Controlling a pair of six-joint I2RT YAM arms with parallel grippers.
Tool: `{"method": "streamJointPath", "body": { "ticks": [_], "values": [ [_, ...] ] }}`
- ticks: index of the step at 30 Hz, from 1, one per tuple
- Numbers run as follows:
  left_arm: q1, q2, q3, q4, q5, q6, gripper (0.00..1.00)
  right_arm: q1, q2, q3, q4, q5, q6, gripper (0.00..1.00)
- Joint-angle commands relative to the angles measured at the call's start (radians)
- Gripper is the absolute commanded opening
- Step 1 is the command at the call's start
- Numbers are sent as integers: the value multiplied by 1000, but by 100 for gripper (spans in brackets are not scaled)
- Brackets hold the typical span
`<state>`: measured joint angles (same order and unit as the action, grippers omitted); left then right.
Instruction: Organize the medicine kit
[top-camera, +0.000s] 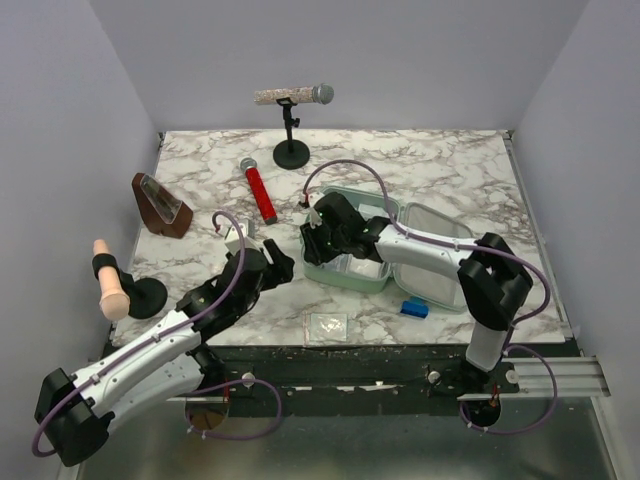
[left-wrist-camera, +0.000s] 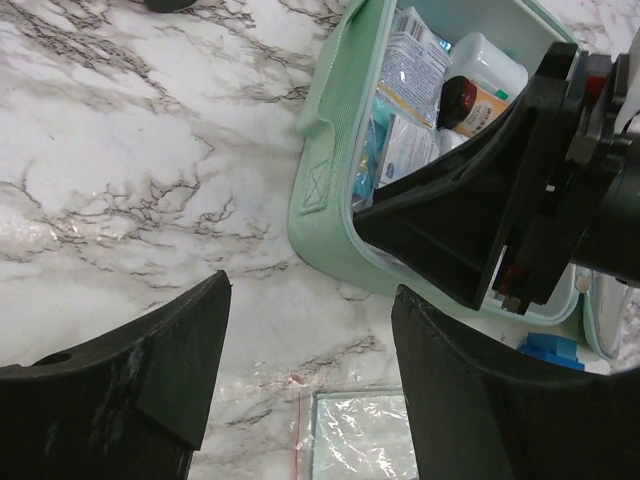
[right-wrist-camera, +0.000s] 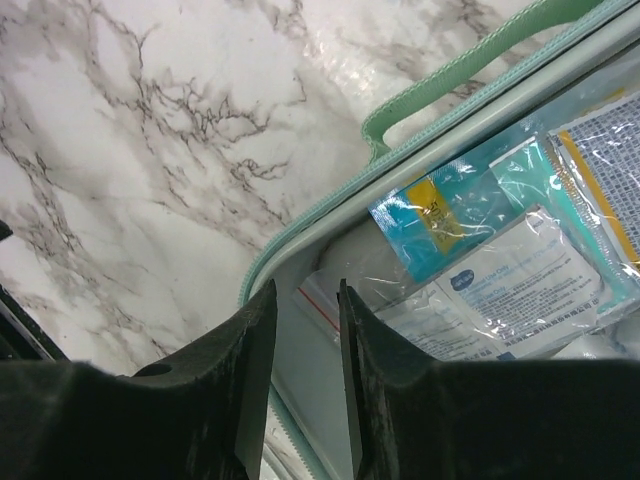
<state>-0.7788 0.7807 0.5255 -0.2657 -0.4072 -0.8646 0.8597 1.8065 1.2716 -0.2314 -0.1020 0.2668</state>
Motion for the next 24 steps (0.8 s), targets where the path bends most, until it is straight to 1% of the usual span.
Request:
{"method": "streamJointPath", "body": {
  "ticks": [1, 5, 6, 8, 9, 10, 11, 14, 16, 18, 20, 24],
  "values": [
    [6, -27, -12, -44, -70, -28, 76, 36, 39, -3, -17, -36, -12, 40],
    [6, -35, -12, -55, -90, -31, 76, 19, -41, -14, -37, 132, 49, 41],
    [6, -38, -10, -58, -96, -31, 76, 7, -80, -18, -37, 143, 67, 42],
    [7, -38, -5, -61, -120, -40, 84, -22, -148, -18, -45, 153, 86, 43],
    [6, -38, -4, -64, -130, -50, 93, -31, -186, -18, -55, 162, 87, 44],
    [9, -40, -5, -52, -136, -50, 99, -39, -218, -20, -68, 179, 86, 45],
    [13, -37, -7, -18, -128, -28, 99, -45, -272, -23, -81, 202, 81, 47],
    [52, 11, -4, 136, 2, 82, 99, -59, -386, -57, -134, 272, 84, 51],
    [88, 104, 39, 190, 95, 133, 99, -67, -453, -104, -167, 310, 113, 54],
    [119, 249, 149, 160, 157, 157, 99, -82, -519, -162, -215, 350, 156, 56],
    [131, 374, 249, 132, 189, 197, 99, -102, -590, -233, -238, 361, 199, 58],
    [131, 543, 369, 145, 208, 268, 99, -131, -708, -359, -259, 328, 242, 61]
  ]
}}
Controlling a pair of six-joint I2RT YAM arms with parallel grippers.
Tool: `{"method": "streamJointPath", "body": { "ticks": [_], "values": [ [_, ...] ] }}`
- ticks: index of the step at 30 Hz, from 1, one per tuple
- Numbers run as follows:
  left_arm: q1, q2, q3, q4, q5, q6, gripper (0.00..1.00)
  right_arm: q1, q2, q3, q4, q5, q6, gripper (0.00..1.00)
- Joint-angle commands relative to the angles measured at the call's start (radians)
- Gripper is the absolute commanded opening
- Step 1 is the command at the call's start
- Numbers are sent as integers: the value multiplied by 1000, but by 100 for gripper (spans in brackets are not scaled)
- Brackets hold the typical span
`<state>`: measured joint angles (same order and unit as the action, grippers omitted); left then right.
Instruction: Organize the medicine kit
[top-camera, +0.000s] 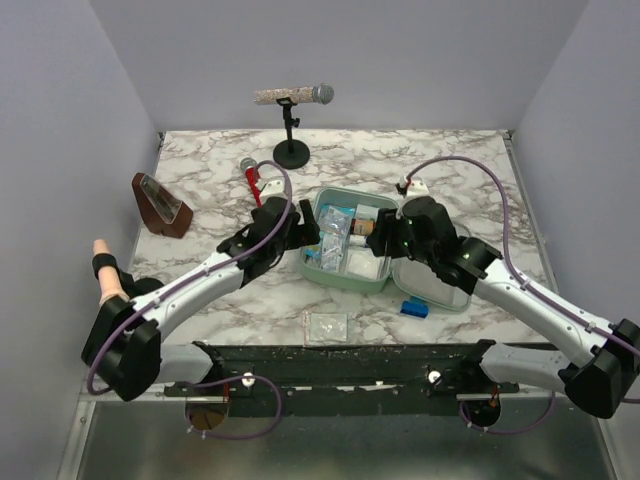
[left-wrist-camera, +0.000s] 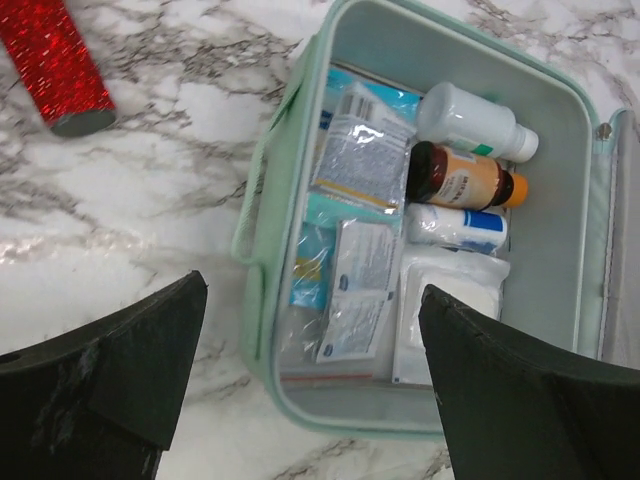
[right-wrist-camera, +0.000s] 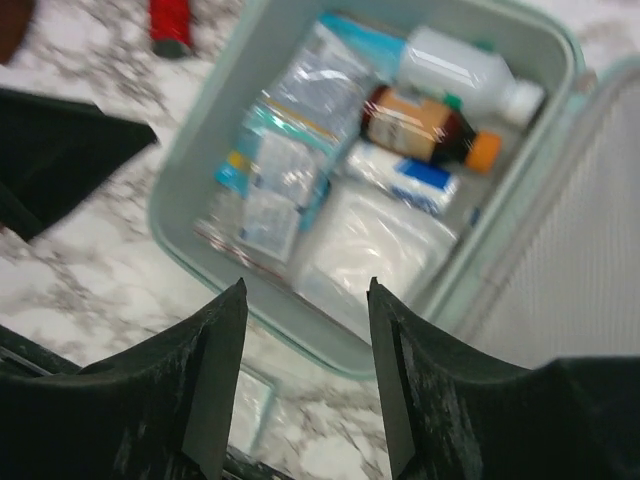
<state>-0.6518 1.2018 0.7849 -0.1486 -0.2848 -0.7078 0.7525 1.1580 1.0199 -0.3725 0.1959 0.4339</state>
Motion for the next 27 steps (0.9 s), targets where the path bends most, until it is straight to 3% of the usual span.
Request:
{"method": "streamJointPath", "body": {
  "ticks": [1, 5, 8, 19, 27],
  "values": [
    [4, 160, 134, 17, 72, 131, 98, -24, -85, -128, -126, 27, 83, 61],
    [12, 300, 263, -98, -2, 192, 98, -24, -173, -199, -120, -30, 79, 60],
    [35, 383, 321, -144, -33, 209, 93, -24, -195, -230, -103, -145, 19, 58],
    [53, 582, 471, -212, -73, 248, 71, -24, -235, -352, -138, -328, -7, 54],
    [92, 588, 430, -250, -105, 176, 61, -24, -184, -382, -132, -230, 55, 52]
  ]
}}
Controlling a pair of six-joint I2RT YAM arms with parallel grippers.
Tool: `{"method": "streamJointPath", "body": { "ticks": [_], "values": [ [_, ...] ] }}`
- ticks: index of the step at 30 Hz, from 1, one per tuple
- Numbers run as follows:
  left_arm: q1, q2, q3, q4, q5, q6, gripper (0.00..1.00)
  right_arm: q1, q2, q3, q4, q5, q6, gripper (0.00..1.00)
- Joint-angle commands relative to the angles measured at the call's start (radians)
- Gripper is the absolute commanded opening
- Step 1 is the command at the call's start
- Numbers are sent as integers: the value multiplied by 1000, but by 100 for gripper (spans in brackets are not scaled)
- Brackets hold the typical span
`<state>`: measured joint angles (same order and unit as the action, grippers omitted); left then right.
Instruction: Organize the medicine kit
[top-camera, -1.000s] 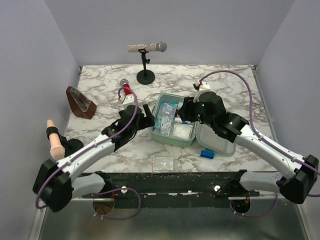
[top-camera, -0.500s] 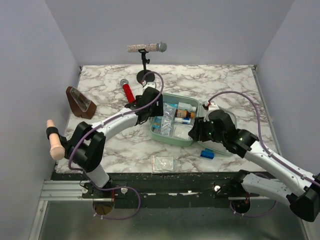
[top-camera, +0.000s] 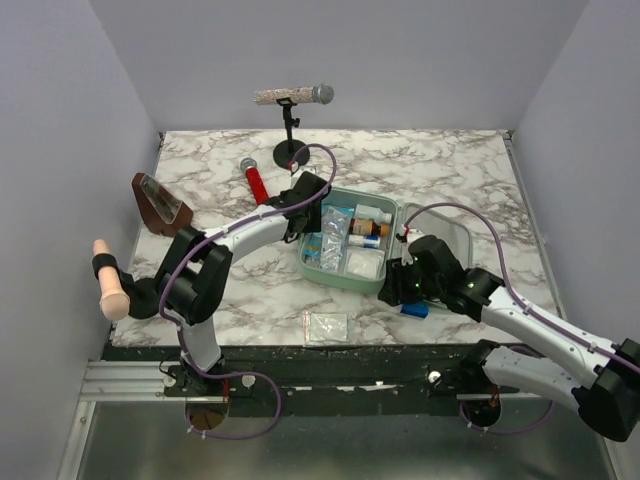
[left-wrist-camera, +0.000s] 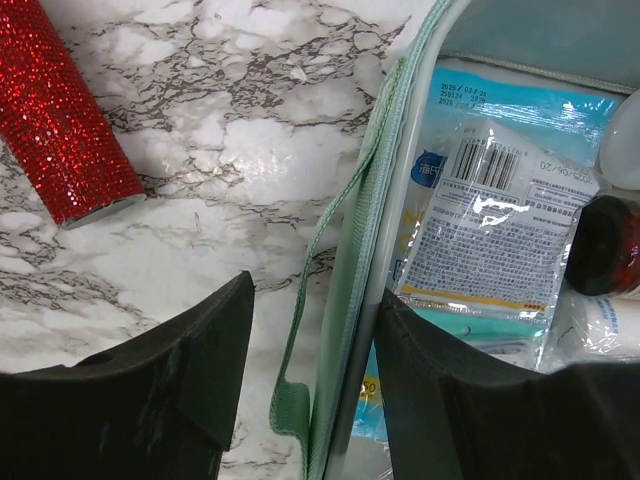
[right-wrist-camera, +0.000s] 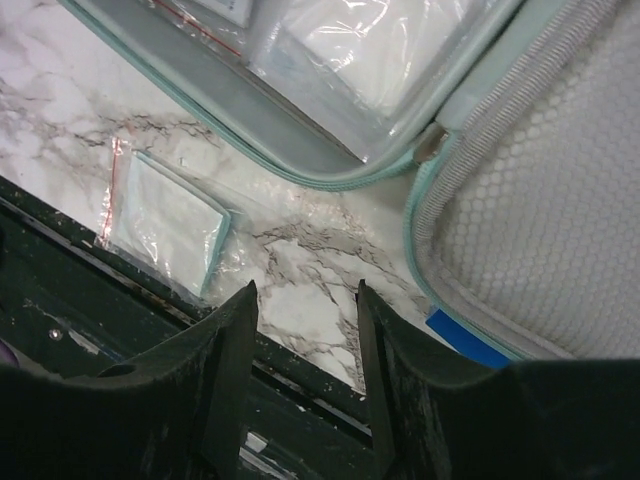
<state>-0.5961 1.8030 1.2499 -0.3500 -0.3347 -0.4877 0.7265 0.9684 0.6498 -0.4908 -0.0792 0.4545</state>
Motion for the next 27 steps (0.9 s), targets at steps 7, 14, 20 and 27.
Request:
{"method": "streamJointPath", "body": {
  "ticks": [7, 14, 20, 27],
  "values": [
    [74, -103, -171, -26, -35, -132, 56, -6, 104, 10, 12, 219, 69, 52],
    [84, -214, -291, 9, 2, -215, 55, -68, 240, 71, 96, 254, 81, 53],
    [84, -264, -334, 17, 36, -247, 55, -114, 306, 172, 121, 263, 85, 53],
    [84, -332, -368, 42, 25, -252, 56, -128, 222, 154, 127, 234, 67, 56]
  ]
}}
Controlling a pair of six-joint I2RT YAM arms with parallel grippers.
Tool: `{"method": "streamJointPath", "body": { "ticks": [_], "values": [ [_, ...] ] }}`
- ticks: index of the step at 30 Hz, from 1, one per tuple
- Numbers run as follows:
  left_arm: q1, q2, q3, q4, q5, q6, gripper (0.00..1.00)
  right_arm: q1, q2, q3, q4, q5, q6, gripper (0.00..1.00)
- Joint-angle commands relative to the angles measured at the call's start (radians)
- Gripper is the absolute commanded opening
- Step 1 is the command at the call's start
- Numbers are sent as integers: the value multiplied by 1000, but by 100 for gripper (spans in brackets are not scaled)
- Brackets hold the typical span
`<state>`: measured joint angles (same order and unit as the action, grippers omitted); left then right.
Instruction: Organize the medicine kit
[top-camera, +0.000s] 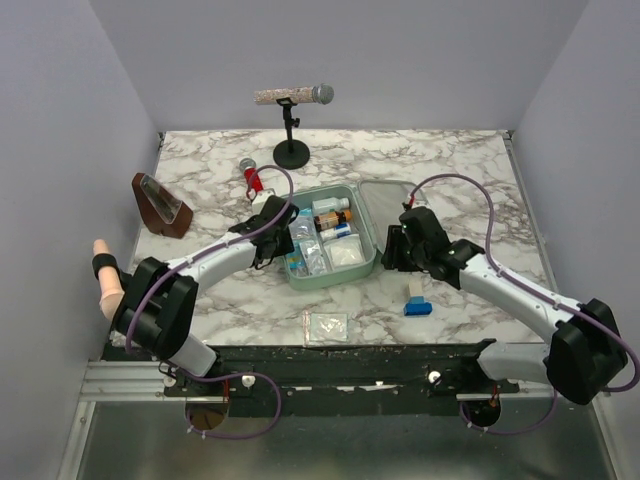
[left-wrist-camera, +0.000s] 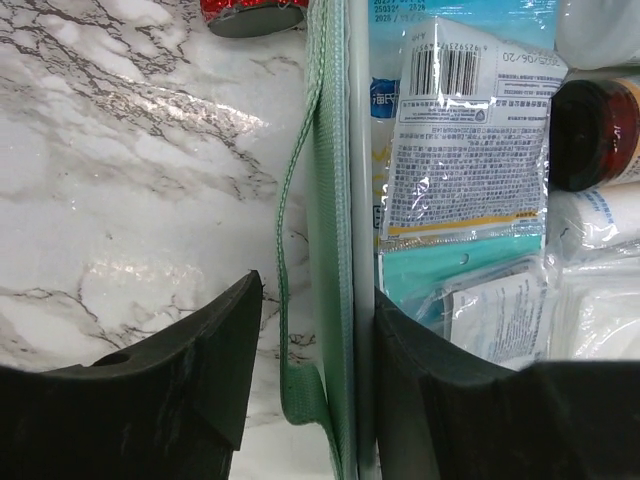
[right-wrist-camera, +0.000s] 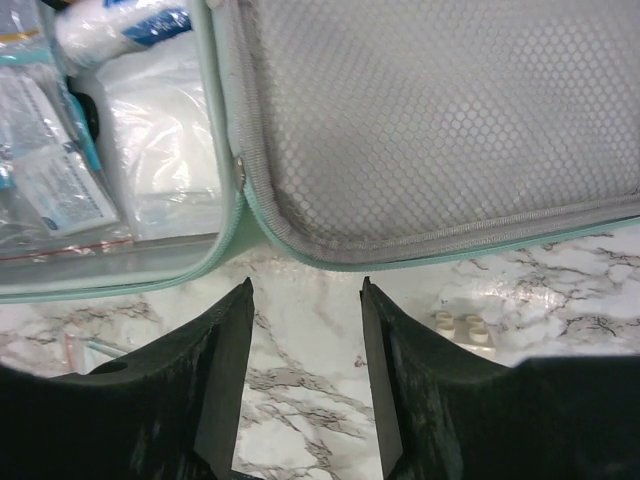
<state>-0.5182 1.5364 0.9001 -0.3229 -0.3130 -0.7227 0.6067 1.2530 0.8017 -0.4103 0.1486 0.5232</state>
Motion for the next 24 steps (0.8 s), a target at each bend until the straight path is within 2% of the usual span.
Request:
{"method": "streamJointPath", "body": {
  "ticks": [1, 4, 8, 9, 10, 15, 19, 24],
  "values": [
    [6, -73, -20, 21, 5, -15, 57, -12, -76, -12, 50, -10, 7, 57],
    [4, -68, -9, 24, 14, -18, 58, -18, -127, -62, 83, -73, 37, 64],
    [4, -52, 2, 31, 23, -26, 58, -25, -178, -91, 102, -104, 89, 86],
    [6, -50, 0, 33, 29, -27, 58, -31, -193, -107, 120, -109, 110, 96],
    [4, -50, 0, 38, 32, -27, 58, -44, -208, -125, 137, -118, 129, 100],
    [4, -71, -24, 53, 41, -38, 58, -111, -259, -257, 287, -184, 260, 100],
    [4, -125, -84, 108, 43, -73, 58, -130, -291, -395, 485, -176, 415, 100],
    [4, -177, -130, 119, 31, -101, 58, -134, -250, -475, 622, -123, 563, 100]
  ]
}}
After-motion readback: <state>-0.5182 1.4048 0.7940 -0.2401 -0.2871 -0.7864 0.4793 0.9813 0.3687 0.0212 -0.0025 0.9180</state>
